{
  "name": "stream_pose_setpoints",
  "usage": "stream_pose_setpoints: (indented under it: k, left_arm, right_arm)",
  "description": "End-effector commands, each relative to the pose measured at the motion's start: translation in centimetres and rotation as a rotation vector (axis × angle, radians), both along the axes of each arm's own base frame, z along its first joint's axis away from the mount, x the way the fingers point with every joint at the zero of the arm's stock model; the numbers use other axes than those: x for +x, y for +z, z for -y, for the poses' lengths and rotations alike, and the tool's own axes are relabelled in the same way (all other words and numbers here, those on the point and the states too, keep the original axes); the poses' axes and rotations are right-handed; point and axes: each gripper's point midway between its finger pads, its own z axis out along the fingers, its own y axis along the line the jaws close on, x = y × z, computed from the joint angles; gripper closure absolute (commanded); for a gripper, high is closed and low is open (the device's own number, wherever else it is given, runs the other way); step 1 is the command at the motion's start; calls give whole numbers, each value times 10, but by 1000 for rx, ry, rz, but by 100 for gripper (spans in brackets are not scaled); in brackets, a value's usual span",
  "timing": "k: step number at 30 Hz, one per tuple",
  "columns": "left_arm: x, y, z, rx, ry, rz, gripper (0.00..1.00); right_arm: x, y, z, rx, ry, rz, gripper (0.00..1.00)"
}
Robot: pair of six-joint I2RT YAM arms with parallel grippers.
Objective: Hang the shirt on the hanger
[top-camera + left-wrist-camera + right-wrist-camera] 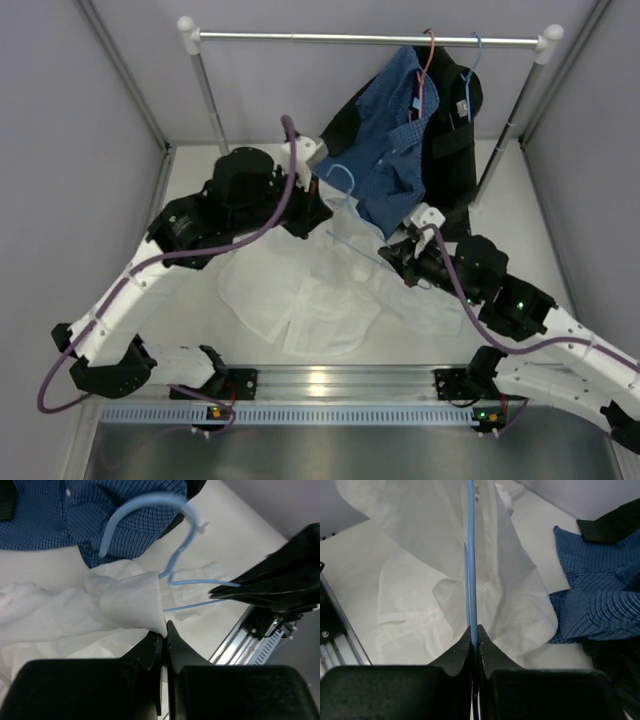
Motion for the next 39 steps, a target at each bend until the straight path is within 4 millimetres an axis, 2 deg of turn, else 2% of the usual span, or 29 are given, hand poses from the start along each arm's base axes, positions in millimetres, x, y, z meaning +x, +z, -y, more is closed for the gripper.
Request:
stream_pose_setpoints:
  k: [1,2,3,4,5,6,7,8,9,10,11,12,14,15,17,19,22,23,24,25,27,28,29,30,31,33,34,35,39]
  left_arm:
    - [-53,134,-36,-303,-80,191,100]
    - [-52,139,-38,-288,-73,204,100]
    - [-53,147,-44,-288,-59,217,100]
    - [-58,162,-56,-295,-43,243,100]
    - [-57,166,-60,-289,-32,257,100]
    - [-57,172,-65,-299,-12,270,100]
    - [-55,183,-75,-321,36,295,100]
    - [-51,190,-85,-333,90,316,100]
    - [-47,195,-91,-337,129,332,100]
    - [-42,199,-98,-331,170,356,100]
    - [-33,209,-113,-337,261,393,100]
    - [-22,209,-115,-316,310,407,100]
    - [-1,211,-126,-276,436,446,100]
    - [7,208,-124,-254,459,450,100]
    - [33,190,-104,-169,483,434,100]
    - [55,164,-77,-95,468,394,100]
    - [65,127,-44,-54,379,307,100]
    - [66,118,-41,-43,367,292,100]
    - [69,99,-35,-6,353,266,100]
    - [71,91,-36,15,359,258,100]
    - [71,79,-45,40,373,245,100]
    - [68,59,-37,63,325,207,100]
    - [65,51,-33,64,290,190,100]
    - [56,48,-30,53,243,179,100]
    - [46,30,-16,58,143,136,100]
    - [34,19,-10,54,72,108,100]
    - [30,15,-10,51,63,93,100]
    - [30,1,-11,69,68,67,100]
    - [17,-14,-21,64,74,33,100]
  right_arm:
    - [-8,42,-30,24,178,48,100]
    - [-7,51,-36,36,196,62,100]
    - [-4,73,-43,83,207,106,100]
    - [0,86,-43,125,186,123,100]
    - [6,99,-41,168,145,145,100]
    - [15,114,-33,216,67,171,100]
    - [33,138,-11,337,-112,184,100]
    - [36,144,-1,374,-174,205,100]
    - [35,159,16,427,-236,242,100]
    - [40,165,36,457,-361,253,100]
    - [40,173,47,459,-415,285,100]
    - [39,184,58,472,-468,294,100]
    - [37,187,78,414,-602,297,100]
    - [36,184,80,392,-637,296,100]
    - [31,172,82,320,-688,296,100]
    - [25,164,74,298,-639,290,100]
    - [15,142,57,243,-490,260,100]
    - [11,137,57,225,-459,246,100]
    - [3,117,53,154,-383,204,100]
    - [-3,110,54,132,-347,175,100]
    - [-21,97,51,144,-233,92,100]
    - [-29,81,50,107,-188,53,100]
    - [-36,68,45,97,-146,25,100]
    - [-51,65,37,125,-44,-2,100]
    - [-58,59,32,126,4,-18,100]
    - [-71,39,19,93,94,-57,100]
    - [-73,32,16,73,108,-69,100]
    - [-72,22,13,46,108,-81,100]
    - [-60,-3,1,-65,79,-92,100]
